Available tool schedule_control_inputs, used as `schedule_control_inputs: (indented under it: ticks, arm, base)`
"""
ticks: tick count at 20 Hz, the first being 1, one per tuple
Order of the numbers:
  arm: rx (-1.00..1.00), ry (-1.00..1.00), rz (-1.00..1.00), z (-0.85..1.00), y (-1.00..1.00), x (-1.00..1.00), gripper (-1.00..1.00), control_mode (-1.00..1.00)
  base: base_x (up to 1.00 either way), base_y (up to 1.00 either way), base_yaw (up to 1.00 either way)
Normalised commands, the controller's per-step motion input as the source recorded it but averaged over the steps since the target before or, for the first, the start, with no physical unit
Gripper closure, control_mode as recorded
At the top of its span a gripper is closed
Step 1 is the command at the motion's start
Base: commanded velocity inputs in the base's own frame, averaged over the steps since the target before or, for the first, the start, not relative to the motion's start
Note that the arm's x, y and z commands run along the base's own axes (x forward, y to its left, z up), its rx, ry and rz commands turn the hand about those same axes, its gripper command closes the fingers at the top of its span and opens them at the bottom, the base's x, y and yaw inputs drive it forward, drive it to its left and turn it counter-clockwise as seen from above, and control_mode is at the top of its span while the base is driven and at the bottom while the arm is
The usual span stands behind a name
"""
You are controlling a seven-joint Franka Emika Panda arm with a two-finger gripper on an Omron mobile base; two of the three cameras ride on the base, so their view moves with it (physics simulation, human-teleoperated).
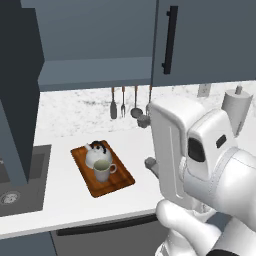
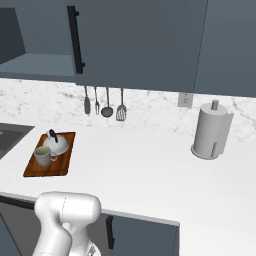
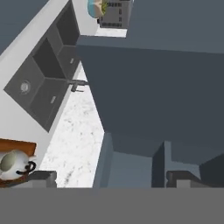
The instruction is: Pick the kettle from the counter and place it on the tray. Then pick the mug from the cabinet and place it on the tray. Then close the cabinet doors.
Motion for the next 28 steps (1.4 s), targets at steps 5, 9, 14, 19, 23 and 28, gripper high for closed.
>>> schedule_control_inputs:
  ticks: [5,9,14,19,23,28]
  arm:
    - [0.0,0.0,0.0,-0.03,0.74,-0.04,-1.0,-1.0]
    - [0.0,0.14,0.0,0.0,0.58,-0.14,-1.0,-1.0]
    - [0.02,0.13,0.01,0.0,0.44,-0.08,-1.0,-1.0]
    - [0.0,0.02,0.0,-0.06,0.6,0.0,-1.0,-1.0]
    - [0.0,0.01,0.0,-0.14,0.67,-0.02,-1.0,-1.0]
    - [0.0,0.0,0.0,-0.22,0.77,0.06,-1.0,-1.0]
  base:
    - [0.0,0.0,0.0]
    - [0.0,0.0,0.0]
    - [0.0,0.0,0.0]
    - [0.0,0.0,0.0]
    - [0.0,0.0,0.0]
    - [0.0,0.0,0.0]
